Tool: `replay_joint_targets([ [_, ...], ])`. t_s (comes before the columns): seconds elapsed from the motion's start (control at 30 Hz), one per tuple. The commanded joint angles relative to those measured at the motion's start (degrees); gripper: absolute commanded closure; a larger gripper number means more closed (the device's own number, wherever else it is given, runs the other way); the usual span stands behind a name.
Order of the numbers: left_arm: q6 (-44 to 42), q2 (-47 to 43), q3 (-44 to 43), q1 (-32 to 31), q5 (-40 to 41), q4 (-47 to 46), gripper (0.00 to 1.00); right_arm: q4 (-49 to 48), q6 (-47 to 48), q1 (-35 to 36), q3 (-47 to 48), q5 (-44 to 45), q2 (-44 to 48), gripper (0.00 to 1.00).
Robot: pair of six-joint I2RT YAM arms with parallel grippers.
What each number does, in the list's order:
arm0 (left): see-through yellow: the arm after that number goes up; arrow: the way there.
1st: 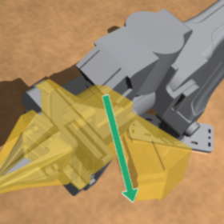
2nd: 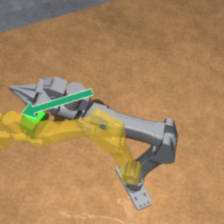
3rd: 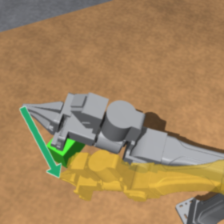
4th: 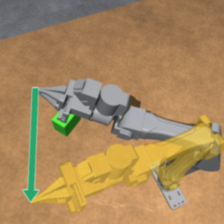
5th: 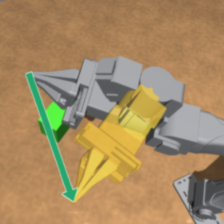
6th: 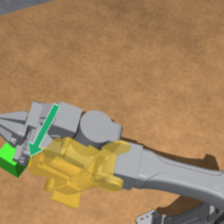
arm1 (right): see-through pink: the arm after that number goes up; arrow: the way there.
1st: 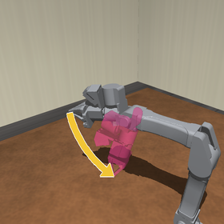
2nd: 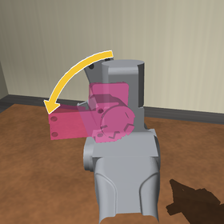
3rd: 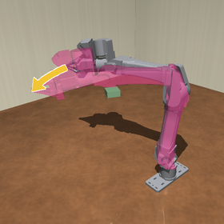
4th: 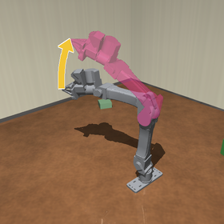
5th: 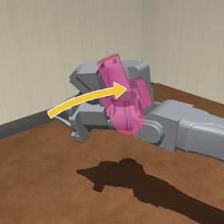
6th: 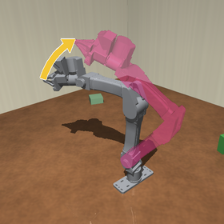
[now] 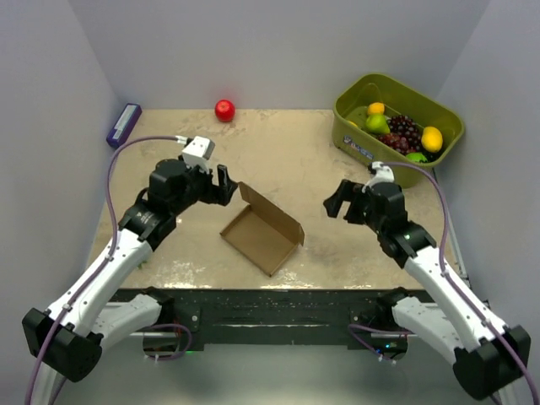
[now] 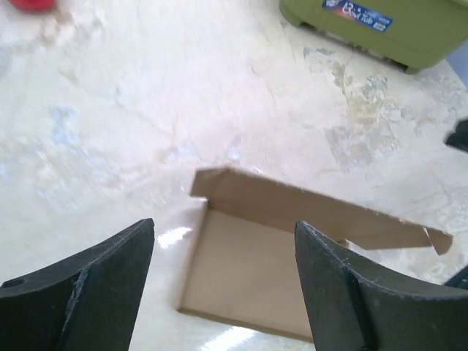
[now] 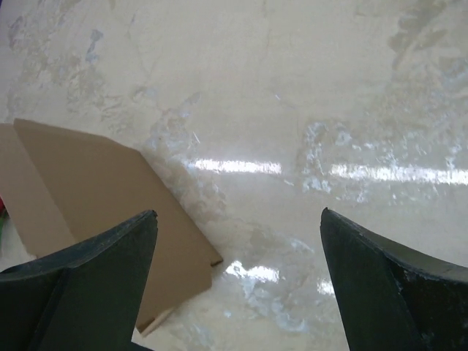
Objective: Fold the paper box
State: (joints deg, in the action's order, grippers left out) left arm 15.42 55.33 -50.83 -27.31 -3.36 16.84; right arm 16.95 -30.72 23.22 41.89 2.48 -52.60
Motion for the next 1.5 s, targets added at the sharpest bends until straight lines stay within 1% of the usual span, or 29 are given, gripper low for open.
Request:
replay_joint_targets([
  [0.0,-7.33,4.34,-3.05,3.58,-3.06,4.08,0.18,9.94,-3.2,0.16,-5.75,1.04,7.85,0.09],
  [0.03,-7.25,5.48,-2.61,3.75,-3.67,2.77,0.18,10.38,-4.42,0.07,-8.2,-1.4,9.6,0.11],
  [0.1,-6.63,6.28,-0.34,3.93,-4.2,1.27,0.18,10.3,-6.53,0.07,-10.85,-3.7,10.76,0.11],
  [0.17,-6.81,6.72,1.42,4.19,-4.55,-0.75,0.18,8.38,-8.12,0.59,-14.81,-7.73,11.46,0.11],
  [0.23,-7.07,6.81,4.15,4.63,-4.47,-2.42,0.18,7.14,-10.14,1.03,-17.61,-9.33,11.55,0.12],
  [0.33,-7.51,6.98,7.4,5.25,-3.07,-4.09,0.17,5.82,-11.9,2.61,-19.03,-9.78,11.38,0.15],
  [0.43,-7.42,8.3,8.29,5.69,-3.32,-3.75,0.16,4.24,-13.57,5.51,-19.3,-7.85,9.45,0.16],
  [0.47,-7.42,8.56,8.12,5.69,-3.5,-3.75,0.16,2.14,-14.36,7.95,-19.39,-7.32,8.4,0.17],
  [0.53,-7.51,8.65,8.2,5.78,-3.06,-3.66,0.16,-0.94,-16.65,10.52,-20.0,-6.35,4.71,0.17],
  [0.57,-7.68,8.57,8.2,5.78,-2.28,-3.57,0.16,-4.09,-17.35,12.44,-20.27,-6.17,3.39,0.18],
  [0.6,-7.77,8.3,8.38,5.78,-1.92,-3.57,0.16,-5.6,-18.31,13.24,-20.44,-6.09,0.33,0.19],
  [0.7,-7.95,7.86,8.9,5.78,-1.39,-3.48,0.14,-10.08,-20.07,16.58,-20.01,-4.77,-4.68,0.2],
  [0.73,-8.04,7.86,8.99,5.78,-1.39,-3.66,0.14,-11.05,-20.34,18.42,-19.31,-3.55,-5.49,0.2],
  [0.87,-8.13,8.21,8.73,5.78,-1.57,-3.39,0.13,-14.39,-20.96,20.55,-17.02,-0.99,-9.62,0.2],
  [0.97,-8.21,8.04,8.82,5.78,-1.22,-3.3,0.13,-18.17,-21.4,20.46,-16.14,0.32,-12.26,0.21],
  [1.13,-8.39,7.42,8.99,5.78,-0.6,-3.13,0.13,-19.41,-18.85,20.46,-11.31,2.79,-19.2,0.27],
  [1.2,-8.48,7.16,9.08,5.78,-0.51,-3.04,0.13,-19.5,-17.1,20.28,-8.68,5.33,-22.8,0.27],
  [1.3,-8.56,6.72,9.17,5.78,0.19,-2.95,0.13,-19.76,-14.64,19.85,-4.56,6.66,-27.81,0.27],
  [1.47,-8.56,6.28,9.34,5.78,0.89,-2.87,0.13,-21.17,-10.95,16.69,2.57,5.7,-35.8,0.26],
])
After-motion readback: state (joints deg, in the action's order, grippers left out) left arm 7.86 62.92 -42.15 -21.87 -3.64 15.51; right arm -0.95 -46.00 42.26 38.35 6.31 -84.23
